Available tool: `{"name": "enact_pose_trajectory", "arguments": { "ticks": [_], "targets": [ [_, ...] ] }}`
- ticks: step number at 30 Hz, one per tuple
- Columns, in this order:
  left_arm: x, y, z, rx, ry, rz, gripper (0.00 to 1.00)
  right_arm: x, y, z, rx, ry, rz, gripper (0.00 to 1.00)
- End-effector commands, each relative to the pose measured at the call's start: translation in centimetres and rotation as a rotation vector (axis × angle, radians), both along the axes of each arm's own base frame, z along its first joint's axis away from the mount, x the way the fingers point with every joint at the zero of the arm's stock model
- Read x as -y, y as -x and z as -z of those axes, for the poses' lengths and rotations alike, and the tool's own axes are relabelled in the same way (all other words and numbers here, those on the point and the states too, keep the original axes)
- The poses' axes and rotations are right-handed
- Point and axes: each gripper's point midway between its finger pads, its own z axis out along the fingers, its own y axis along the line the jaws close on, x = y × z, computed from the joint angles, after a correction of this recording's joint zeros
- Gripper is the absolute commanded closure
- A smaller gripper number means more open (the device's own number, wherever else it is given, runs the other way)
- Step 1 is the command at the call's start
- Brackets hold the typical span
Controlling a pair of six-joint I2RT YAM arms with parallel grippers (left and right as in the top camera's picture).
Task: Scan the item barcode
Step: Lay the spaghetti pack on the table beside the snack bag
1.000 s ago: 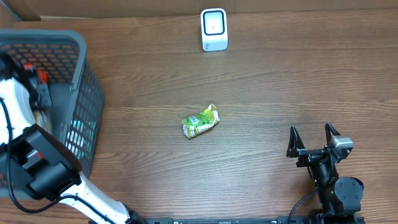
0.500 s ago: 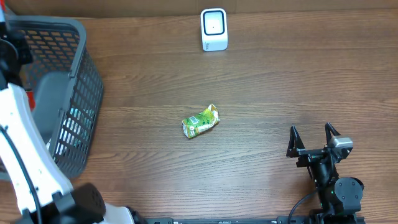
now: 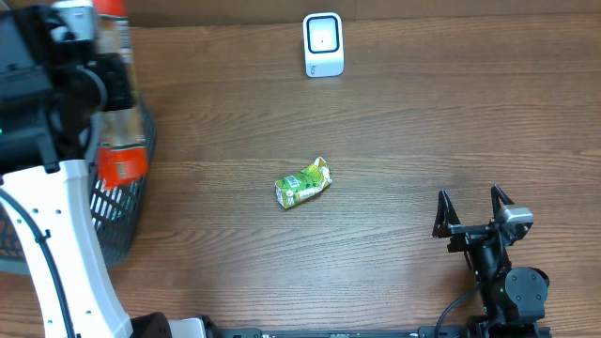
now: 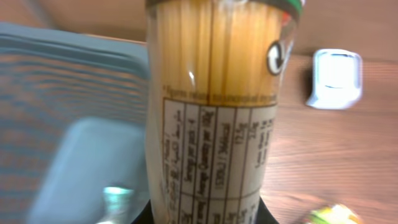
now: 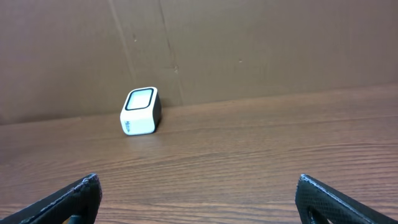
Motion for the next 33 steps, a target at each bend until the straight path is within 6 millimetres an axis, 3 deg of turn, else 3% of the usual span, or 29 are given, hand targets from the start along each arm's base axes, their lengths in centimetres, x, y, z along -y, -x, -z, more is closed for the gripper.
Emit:
{"name": "enact_pose_trajectory", "arguments": {
  "ticks": [1, 5, 14, 18, 21, 24, 29, 33],
  "targets": [
    [6.3, -0.1, 2.4, -0.083, 0.106, 0.141, 0.96, -0.1, 0.0, 0.2, 0.005, -0.003, -0.002, 0.00],
    [9.3, -0.1, 8.2, -0.248, 0.095, 0.192, 0.96, -0.1, 0.0, 0.2, 0.005, -0.003, -0.002, 0.00],
    [13.4, 1.4, 23.2, -0.568, 0.107, 0.174, 0.96, -0.1, 0.0, 0.2, 0.005, -0.003, -0.002, 0.00],
    [14.3, 1.5, 27.5, -0.592, 0.143, 0.137, 0.96, -0.1, 0.0, 0.2, 0.005, -0.003, -0.002, 0.00],
    [15.2, 1.4, 28.9, -0.592, 0.183, 0.141, 0.96, -0.1, 0.0, 0.2, 0.005, -0.003, -0.002, 0.00],
    [15.8, 1.2, 29.1, -0.580, 0.209, 0.156, 0.94, -0.1, 0.0, 0.2, 0.005, -0.003, -0.002, 0.00],
    [16.2, 0.3, 28.7, -0.543, 0.230, 0.164, 0.65, -0.1, 0.0, 0.2, 0.005, -0.003, -0.002, 0.00],
    [16.3, -0.8, 26.7, -0.501, 0.234, 0.166, 0.58, -0.1, 0.0, 0.2, 0.004, -0.003, -0.002, 0.00]
  ]
}}
